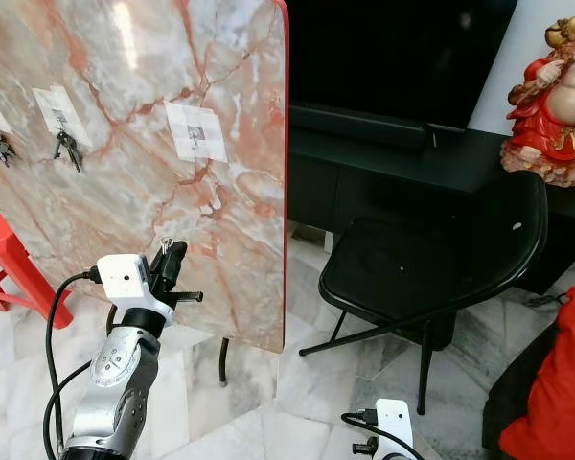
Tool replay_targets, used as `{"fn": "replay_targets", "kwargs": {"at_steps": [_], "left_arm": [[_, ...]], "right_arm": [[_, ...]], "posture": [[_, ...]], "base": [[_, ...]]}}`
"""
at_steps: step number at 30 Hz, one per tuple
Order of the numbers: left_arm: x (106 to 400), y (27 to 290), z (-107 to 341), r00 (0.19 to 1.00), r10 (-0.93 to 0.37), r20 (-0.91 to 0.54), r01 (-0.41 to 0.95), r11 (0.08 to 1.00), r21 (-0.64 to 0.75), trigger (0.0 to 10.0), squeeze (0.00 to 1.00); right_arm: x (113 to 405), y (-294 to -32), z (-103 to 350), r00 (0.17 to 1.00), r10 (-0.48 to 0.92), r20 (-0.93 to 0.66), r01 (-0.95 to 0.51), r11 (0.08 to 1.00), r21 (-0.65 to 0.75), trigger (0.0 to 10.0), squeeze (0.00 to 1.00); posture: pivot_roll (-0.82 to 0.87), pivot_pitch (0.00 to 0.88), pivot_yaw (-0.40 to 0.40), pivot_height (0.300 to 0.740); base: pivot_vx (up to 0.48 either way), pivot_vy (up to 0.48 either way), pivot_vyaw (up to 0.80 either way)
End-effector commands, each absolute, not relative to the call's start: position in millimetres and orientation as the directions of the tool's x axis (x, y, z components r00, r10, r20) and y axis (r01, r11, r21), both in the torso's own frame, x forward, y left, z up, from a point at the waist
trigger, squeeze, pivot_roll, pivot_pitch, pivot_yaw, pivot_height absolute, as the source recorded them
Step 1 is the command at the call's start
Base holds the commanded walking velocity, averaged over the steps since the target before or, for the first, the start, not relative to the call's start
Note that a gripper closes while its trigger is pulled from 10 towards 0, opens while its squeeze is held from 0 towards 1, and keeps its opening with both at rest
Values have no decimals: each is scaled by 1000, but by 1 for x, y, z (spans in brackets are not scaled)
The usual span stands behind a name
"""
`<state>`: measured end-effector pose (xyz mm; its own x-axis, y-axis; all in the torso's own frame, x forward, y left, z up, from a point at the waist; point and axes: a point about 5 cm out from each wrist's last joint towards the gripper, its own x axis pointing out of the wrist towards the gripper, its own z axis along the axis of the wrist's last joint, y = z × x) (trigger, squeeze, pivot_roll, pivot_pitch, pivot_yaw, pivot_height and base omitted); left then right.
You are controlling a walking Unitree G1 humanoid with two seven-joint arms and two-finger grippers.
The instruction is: Hang keys on a hook
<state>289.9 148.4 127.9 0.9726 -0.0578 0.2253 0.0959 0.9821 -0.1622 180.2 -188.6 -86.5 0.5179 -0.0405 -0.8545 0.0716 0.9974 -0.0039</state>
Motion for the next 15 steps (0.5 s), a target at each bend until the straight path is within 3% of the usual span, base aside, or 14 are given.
{"fn": "replay_targets", "kwargs": {"at_steps": [1, 15], "left_arm": [[291, 147, 136, 964, -66, 256, 110, 981, -162, 10000, 0], [293, 144, 137, 962, -90, 256, 129, 982, -137, 10000, 0]], "right_arm": [[181, -189, -86, 523, -39, -851, 76, 997, 1, 10000, 0], [180, -188, -86, 528, -26, -849, 56, 998, 4, 10000, 0]], "posture": [[-9, 0, -29, 740], [-6, 0, -22, 740]], "base": [[0, 0, 0], [261, 0, 0]]}}
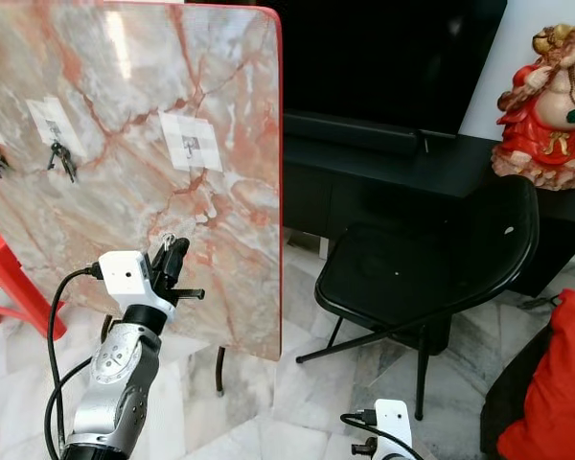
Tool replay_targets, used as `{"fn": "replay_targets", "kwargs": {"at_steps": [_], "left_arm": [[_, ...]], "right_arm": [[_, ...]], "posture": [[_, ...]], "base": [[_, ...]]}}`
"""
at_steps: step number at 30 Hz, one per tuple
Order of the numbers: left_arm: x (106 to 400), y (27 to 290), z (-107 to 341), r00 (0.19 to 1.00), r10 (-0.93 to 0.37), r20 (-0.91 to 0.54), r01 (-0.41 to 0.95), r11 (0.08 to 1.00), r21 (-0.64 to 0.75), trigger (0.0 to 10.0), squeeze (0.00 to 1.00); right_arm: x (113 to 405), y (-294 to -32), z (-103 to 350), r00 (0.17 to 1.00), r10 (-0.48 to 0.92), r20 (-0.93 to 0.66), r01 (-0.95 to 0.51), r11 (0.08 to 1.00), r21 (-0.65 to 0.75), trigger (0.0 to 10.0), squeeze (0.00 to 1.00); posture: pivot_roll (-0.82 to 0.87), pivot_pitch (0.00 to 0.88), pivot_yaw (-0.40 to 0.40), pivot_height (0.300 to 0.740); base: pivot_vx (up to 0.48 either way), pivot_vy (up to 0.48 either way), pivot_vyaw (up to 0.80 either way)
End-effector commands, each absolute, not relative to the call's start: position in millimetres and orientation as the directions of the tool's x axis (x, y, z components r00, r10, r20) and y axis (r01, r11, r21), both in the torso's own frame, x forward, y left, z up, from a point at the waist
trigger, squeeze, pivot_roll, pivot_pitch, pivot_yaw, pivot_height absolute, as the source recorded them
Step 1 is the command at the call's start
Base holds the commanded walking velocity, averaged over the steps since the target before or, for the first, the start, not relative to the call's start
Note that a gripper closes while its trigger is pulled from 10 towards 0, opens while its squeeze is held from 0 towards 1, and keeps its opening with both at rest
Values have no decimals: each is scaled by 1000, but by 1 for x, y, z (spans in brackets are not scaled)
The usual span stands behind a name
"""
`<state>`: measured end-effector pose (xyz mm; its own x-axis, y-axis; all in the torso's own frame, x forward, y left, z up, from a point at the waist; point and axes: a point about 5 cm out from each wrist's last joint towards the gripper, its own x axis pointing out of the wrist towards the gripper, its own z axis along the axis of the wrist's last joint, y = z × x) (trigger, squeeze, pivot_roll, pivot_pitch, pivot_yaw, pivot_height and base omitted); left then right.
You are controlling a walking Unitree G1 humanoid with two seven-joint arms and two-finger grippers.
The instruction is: Hang keys on a hook
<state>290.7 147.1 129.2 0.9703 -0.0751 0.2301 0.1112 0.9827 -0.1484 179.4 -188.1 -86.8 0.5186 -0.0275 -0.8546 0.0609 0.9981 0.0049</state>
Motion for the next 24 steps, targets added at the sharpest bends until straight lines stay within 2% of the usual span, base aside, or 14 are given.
{"fn": "replay_targets", "kwargs": {"at_steps": [1, 4, 19, 24], "left_arm": [[293, 144, 138, 962, -90, 257, 128, 982, -136, 10000, 0], [293, 144, 138, 962, -90, 259, 127, 983, -132, 10000, 0], [293, 141, 144, 953, -113, 280, 149, 983, -109, 10000, 0], [293, 139, 149, 948, -118, 295, 156, 982, -107, 10000, 0]], "right_arm": [[181, -188, -86, 529, -26, -848, 53, 999, 3, 10000, 0], [181, -188, -86, 530, -24, -847, 51, 999, 4, 10000, 0], [181, -188, -86, 534, -33, -845, 86, 996, 15, 10000, 0], [181, -188, -86, 534, -36, -844, 85, 996, 11, 10000, 0]], "posture": [[-6, 0, -22, 740], [-6, 0, -22, 740], [-2, 0, -23, 740], [0, 0, -25, 740]], "base": [[326, 0, 463], [330, 0, 800], [325, 0, 0], [0, 0, 0]]}}
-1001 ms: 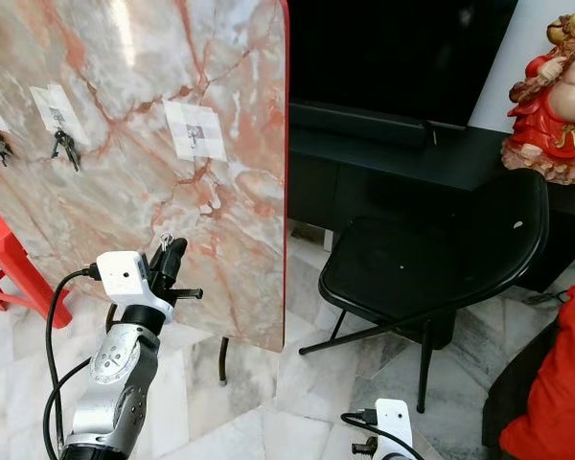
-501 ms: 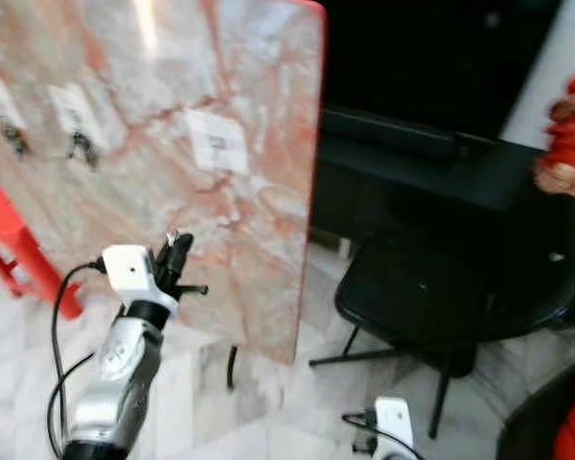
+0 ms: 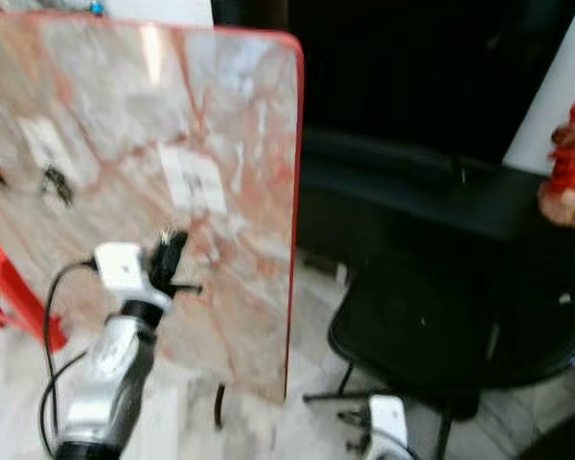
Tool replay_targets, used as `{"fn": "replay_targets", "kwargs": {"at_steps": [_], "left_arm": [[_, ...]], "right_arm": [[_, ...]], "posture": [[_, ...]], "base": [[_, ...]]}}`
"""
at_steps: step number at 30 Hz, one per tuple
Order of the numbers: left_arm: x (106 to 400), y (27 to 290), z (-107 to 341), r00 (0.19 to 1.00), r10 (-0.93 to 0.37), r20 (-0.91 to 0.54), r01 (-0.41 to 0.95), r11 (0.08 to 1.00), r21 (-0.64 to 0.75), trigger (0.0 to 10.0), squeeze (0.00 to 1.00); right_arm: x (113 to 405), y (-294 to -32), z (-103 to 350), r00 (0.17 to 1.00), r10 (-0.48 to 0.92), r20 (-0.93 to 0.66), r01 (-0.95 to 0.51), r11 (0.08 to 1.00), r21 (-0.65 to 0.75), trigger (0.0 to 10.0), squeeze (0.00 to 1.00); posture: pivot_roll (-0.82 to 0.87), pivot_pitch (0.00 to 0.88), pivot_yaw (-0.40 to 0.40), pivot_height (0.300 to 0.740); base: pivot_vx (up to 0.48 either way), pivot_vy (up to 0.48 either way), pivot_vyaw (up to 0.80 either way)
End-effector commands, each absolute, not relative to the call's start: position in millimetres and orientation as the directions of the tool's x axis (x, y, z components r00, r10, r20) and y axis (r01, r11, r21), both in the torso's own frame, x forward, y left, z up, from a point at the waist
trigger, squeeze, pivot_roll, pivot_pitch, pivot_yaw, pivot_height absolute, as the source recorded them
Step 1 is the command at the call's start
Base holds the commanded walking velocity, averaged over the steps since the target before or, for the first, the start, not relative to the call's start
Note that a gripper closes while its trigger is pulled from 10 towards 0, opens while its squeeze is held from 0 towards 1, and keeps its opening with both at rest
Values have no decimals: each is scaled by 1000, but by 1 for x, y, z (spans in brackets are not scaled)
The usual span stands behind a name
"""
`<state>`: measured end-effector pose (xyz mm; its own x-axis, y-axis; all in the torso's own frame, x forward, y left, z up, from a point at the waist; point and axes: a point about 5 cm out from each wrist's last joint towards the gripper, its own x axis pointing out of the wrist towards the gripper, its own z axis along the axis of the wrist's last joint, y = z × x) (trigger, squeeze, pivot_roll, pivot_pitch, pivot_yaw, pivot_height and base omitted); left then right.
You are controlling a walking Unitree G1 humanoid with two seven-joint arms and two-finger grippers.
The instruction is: Hang keys on a hook
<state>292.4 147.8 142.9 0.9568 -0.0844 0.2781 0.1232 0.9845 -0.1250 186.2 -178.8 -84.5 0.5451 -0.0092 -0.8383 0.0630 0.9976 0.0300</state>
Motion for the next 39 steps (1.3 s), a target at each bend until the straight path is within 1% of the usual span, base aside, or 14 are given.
{"fn": "replay_targets", "kwargs": {"at_steps": [1, 8, 13, 17, 21, 23, 28, 33, 34, 39], "left_arm": [[294, 138, 154, 944, -116, 308, 157, 981, -110, 10000, 0], [294, 138, 160, 937, -129, 325, 173, 979, -110, 10000, 0], [293, 140, 167, 933, -112, 341, 164, 978, -126, 10000, 0], [293, 145, 170, 938, -80, 338, 147, 973, -178, 10000, 0], [295, 152, 167, 951, -39, 306, 125, 955, -267, 10000, 0], [296, 153, 167, 952, -38, 304, 125, 955, -269, 10000, 0], [299, 151, 167, 954, -88, 285, 164, 953, -254, 10000, 0], [301, 151, 167, 956, -107, 273, 180, 949, -259, 10000, 0], [303, 152, 168, 956, -130, 263, 199, 947, -254, 10000, 0], [307, 154, 169, 957, -137, 255, 204, 945, -255, 10000, 0]], "right_arm": [[181, -189, -86, 535, -38, -844, 83, 996, 8, 10000, 0], [182, -188, -85, 539, -36, -842, 79, 997, 7, 10000, 0], [182, -188, -85, 540, -33, -841, 69, 998, 5, 10000, 0], [182, -188, -85, 539, -32, -842, 68, 998, 6, 10000, 0], [182, -188, -85, 538, -30, -842, 62, 998, 4, 10000, 0], [182, -188, -85, 538, -30, -843, 61, 998, 4, 10000, 0], [182, -189, -85, 538, -30, -842, 59, 998, 2, 10000, 0], [182, -189, -85, 538, -31, -842, 58, 998, 1, 10000, 0], [182, -189, -85, 537, -31, -843, 58, 998, 0, 10000, 0], [182, -189, -85, 537, -32, -843, 58, 998, -1, 10000, 0]], "posture": [[0, 0, -26, 740], [3, 0, -25, 740], [4, 0, -25, 740], [3, 0, -26, 740], [4, 0, -30, 740], [4, 0, -30, 740], [3, 0, -30, 740], [3, 0, -30, 740], [1, 0, -30, 740], [1, 0, -30, 740]], "base": [[0, 0, 0], [0, 0, 0], [0, 0, 0], [0, 0, 0], [0, 0, 0], [0, 0, 0], [0, 0, 0], [0, 0, 0], [0, 0, 0], [0, 0, 0]]}}
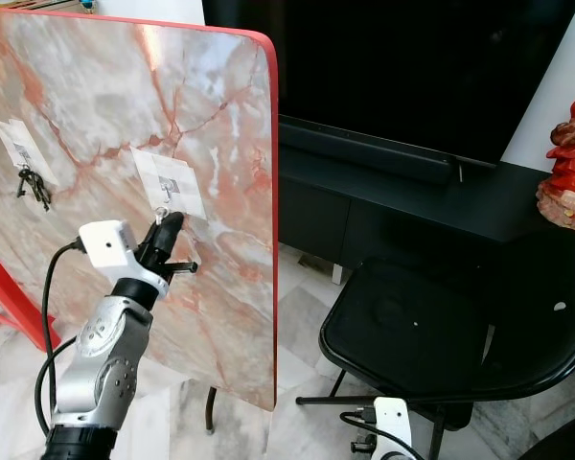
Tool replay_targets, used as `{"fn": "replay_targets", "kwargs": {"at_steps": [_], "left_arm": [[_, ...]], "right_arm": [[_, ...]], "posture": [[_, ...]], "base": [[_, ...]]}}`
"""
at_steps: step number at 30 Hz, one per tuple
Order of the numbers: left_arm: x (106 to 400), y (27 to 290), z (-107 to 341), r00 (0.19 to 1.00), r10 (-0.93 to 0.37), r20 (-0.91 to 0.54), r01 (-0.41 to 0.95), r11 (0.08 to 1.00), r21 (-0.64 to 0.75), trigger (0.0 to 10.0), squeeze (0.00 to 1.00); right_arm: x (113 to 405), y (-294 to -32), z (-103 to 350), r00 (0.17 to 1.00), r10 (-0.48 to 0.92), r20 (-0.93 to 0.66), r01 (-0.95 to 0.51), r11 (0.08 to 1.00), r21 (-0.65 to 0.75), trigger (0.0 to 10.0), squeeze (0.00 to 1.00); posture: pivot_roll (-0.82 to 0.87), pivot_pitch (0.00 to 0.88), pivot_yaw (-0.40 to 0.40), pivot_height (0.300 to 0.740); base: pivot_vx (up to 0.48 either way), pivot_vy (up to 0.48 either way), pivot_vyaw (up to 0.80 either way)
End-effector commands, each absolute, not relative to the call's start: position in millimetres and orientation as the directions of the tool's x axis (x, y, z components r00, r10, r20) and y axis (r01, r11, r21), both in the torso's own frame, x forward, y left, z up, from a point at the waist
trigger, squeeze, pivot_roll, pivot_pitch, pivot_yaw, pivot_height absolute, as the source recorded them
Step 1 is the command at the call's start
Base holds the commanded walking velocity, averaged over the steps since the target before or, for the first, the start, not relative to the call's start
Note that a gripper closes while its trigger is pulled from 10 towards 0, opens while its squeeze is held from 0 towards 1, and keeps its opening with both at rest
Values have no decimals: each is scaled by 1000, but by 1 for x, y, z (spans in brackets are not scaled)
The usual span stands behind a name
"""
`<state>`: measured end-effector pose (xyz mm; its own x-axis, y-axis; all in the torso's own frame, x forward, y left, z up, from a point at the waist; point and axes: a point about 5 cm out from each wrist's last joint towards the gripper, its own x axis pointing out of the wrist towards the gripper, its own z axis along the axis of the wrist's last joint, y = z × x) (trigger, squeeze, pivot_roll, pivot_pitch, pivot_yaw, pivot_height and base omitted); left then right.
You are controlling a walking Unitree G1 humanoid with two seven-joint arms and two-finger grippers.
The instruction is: Hang keys on a hook
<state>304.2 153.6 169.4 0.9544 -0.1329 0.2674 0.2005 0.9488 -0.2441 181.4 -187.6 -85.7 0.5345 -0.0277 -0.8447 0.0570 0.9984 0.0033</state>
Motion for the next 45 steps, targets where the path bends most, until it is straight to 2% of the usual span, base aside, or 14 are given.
{"fn": "replay_targets", "kwargs": {"at_steps": [1, 20, 45], "left_arm": [[307, 155, 170, 957, -136, 255, 202, 946, -254, 10000, 0], [309, 168, 167, 971, -85, 225, 158, 931, -330, 10000, 0], [313, 159, 173, 959, -204, 199, 257, 920, -294, 10000, 0]], "right_arm": [[182, -189, -85, 537, -32, -843, 58, 998, -1, 10000, 0], [183, -189, -85, 535, -30, -844, 50, 999, -4, 10000, 0], [183, -190, -85, 535, -33, -844, 52, 999, -6, 10000, 0]], "posture": [[1, 0, -30, 740], [0, 0, -33, 740], [1, 0, -38, 740]], "base": [[0, 0, 0], [0, 0, 0], [0, 0, 0]]}}
